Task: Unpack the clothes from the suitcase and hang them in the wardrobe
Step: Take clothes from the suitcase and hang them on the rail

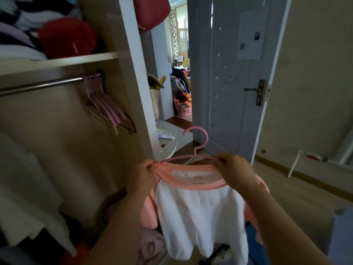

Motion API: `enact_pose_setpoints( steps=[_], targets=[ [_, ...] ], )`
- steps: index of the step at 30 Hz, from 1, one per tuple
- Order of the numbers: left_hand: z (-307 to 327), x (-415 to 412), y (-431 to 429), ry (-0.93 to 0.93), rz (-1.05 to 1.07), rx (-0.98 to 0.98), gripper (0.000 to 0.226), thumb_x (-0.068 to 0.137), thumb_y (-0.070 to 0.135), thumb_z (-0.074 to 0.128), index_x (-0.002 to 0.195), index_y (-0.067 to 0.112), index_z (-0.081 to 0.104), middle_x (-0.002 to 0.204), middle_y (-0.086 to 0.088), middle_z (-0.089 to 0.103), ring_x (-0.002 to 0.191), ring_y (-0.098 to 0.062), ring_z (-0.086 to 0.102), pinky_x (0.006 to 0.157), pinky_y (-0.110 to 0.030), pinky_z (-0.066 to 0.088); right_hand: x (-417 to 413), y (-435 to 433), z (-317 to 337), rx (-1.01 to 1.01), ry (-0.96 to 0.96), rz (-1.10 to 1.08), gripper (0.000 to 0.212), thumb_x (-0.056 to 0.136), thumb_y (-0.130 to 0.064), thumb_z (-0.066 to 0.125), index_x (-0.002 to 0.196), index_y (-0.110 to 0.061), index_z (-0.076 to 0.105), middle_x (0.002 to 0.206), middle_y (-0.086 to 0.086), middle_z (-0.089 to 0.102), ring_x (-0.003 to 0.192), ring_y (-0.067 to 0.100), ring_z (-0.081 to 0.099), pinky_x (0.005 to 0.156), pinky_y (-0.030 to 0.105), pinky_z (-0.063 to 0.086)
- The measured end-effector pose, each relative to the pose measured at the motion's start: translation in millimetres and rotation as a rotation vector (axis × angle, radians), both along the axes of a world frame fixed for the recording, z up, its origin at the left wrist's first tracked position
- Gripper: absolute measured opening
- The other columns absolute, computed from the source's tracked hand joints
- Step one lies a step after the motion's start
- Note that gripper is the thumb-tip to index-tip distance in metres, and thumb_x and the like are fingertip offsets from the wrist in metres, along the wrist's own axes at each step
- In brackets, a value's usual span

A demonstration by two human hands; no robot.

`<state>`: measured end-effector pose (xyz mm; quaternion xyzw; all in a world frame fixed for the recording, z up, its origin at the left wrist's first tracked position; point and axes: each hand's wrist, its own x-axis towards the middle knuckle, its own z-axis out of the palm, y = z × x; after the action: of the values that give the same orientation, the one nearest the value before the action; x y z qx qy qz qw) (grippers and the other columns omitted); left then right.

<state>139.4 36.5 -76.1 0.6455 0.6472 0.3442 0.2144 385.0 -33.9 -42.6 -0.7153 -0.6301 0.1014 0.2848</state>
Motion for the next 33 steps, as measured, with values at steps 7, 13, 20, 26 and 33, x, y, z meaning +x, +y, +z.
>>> enact_pose_setpoints(
  steps=[7, 13, 20, 26, 33],
  targets=[
    [1.4, -32.7, -16.4, -0.029, 0.178, -0.052, 0.046, 0.094, 0.027, 0.055, 0.136, 0.010, 0.047, 0.132, -0.013, 0.056, 0.122, -0.031, 0.052, 0.098, -0.037, 0.043, -36.7, 10.5, 20.4, -0.164, 0.231, 0.219, 0.017, 0.090, -0.036, 0.058, 0.087, -0.024, 0.070, 0.074, -0.005, 0.065, 0.062, 0.010, 0.056, 0.060, 0.023, 0.047],
    [24.6, -75.4, -25.1, -0.093, 0.182, -0.010, 0.018, 0.090, 0.019, 0.061, 0.105, 0.010, 0.066, 0.106, -0.009, 0.068, 0.095, -0.023, 0.062, 0.082, -0.029, 0.048, -100.7, 38.2, 32.1, -0.350, 0.594, 0.294, 0.022, 0.095, -0.023, 0.052, 0.097, -0.011, 0.070, 0.075, -0.001, 0.063, 0.059, 0.008, 0.053, 0.054, 0.017, 0.040],
    [59.0, -147.7, -25.2, 0.050, 0.315, 0.130, 0.015, 0.089, 0.019, 0.060, 0.095, 0.018, 0.073, 0.098, 0.001, 0.072, 0.091, -0.017, 0.065, 0.075, -0.019, 0.047, -202.2, 73.9, 28.8, -0.354, 0.919, 0.366, 0.017, 0.088, -0.008, 0.061, 0.076, -0.010, 0.073, 0.073, 0.012, 0.068, 0.067, 0.023, 0.061, 0.069, 0.036, 0.050],
    [81.2, -216.5, -16.0, 0.078, 0.357, 0.147, 0.015, 0.090, 0.022, 0.055, 0.091, 0.023, 0.071, 0.094, 0.008, 0.069, 0.086, -0.012, 0.062, 0.079, -0.026, 0.050, -286.9, 101.1, 31.1, -0.393, 0.962, 0.429, 0.020, 0.086, 0.004, 0.055, 0.091, -0.008, 0.071, 0.089, 0.014, 0.069, 0.078, 0.025, 0.064, 0.074, 0.037, 0.055],
    [119.2, -281.5, 11.2, 0.206, 0.369, 0.220, 0.018, 0.091, 0.018, 0.054, 0.093, 0.022, 0.071, 0.093, 0.006, 0.070, 0.084, -0.014, 0.062, 0.077, -0.028, 0.051, -376.8, 136.2, 60.2, -0.316, 0.937, 0.466, 0.017, 0.088, -0.003, 0.059, 0.101, -0.007, 0.070, 0.088, 0.011, 0.068, 0.079, 0.024, 0.063, 0.080, 0.040, 0.054]
  ],
)
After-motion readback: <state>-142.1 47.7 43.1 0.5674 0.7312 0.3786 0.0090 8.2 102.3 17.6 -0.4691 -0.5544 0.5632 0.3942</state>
